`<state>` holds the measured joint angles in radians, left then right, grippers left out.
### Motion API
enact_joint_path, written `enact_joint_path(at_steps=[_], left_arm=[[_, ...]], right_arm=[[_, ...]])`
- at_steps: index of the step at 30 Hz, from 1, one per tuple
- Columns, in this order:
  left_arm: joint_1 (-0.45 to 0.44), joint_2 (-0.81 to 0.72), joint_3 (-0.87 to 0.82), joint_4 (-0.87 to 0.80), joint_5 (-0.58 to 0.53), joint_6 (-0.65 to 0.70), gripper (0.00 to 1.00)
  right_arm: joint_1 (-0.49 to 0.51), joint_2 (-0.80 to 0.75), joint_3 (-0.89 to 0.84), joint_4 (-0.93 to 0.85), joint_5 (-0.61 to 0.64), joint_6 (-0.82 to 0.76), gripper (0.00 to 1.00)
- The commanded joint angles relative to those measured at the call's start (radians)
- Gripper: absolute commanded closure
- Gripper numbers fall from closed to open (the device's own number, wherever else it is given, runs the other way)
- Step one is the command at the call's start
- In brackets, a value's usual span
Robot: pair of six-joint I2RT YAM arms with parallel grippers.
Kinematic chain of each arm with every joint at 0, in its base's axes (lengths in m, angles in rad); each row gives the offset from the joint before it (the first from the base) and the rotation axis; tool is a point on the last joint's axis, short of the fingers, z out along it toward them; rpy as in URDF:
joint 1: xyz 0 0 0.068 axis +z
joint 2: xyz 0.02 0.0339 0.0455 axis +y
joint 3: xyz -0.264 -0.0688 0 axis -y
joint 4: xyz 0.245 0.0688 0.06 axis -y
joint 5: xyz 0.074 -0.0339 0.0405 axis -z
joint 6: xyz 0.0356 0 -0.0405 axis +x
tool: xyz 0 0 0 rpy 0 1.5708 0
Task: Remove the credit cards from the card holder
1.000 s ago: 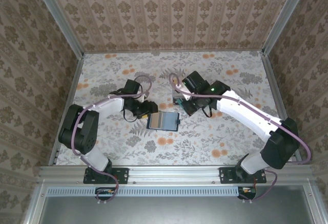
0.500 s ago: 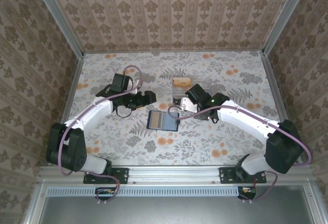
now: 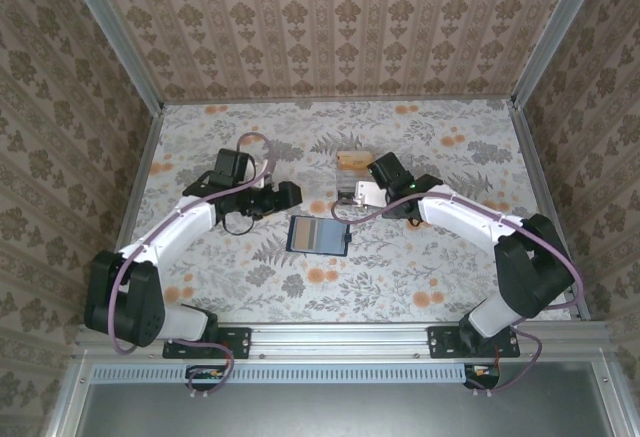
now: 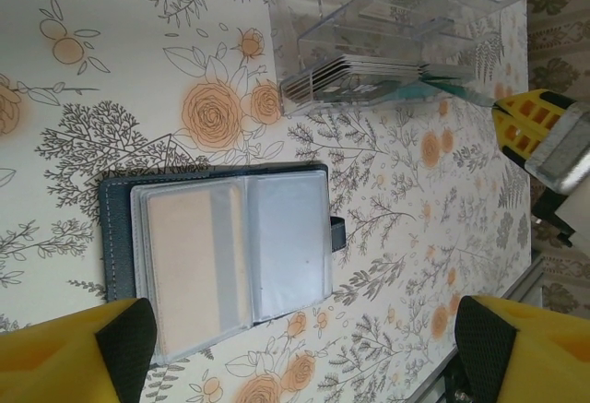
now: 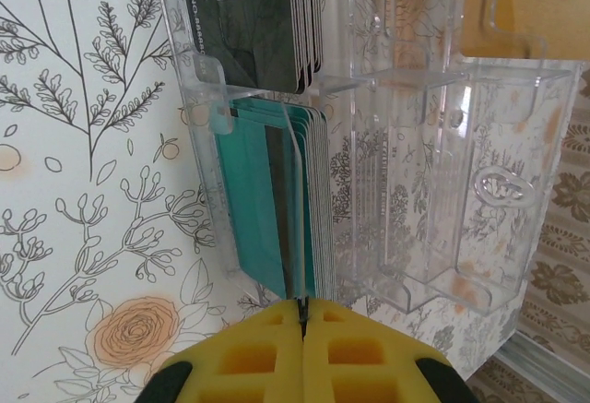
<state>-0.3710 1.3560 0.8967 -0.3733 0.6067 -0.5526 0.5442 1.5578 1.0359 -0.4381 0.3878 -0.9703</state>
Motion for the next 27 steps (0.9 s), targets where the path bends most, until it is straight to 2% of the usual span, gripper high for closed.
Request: enact_joint_path(at_steps=[1,25,27], left_arm=[[0.011,-0.032,-0.013,-0.012,0.012,0.002,0.12],[0.024,-0.02,-0.018,-0.006,0.02,0.003,0.12],[0.024,-0.02,-0.019,-0.007,0.021,0.002,0.12]], right_arm=[[-0.016,0.017,-0.02,0.041,-0.019,-0.022,1.0],[-0.047,0.115,0.005,0.079,-0.043,0.027,1.0],[-0.047,0.122,0.008,0.085,-0.035,0.037,0.97]])
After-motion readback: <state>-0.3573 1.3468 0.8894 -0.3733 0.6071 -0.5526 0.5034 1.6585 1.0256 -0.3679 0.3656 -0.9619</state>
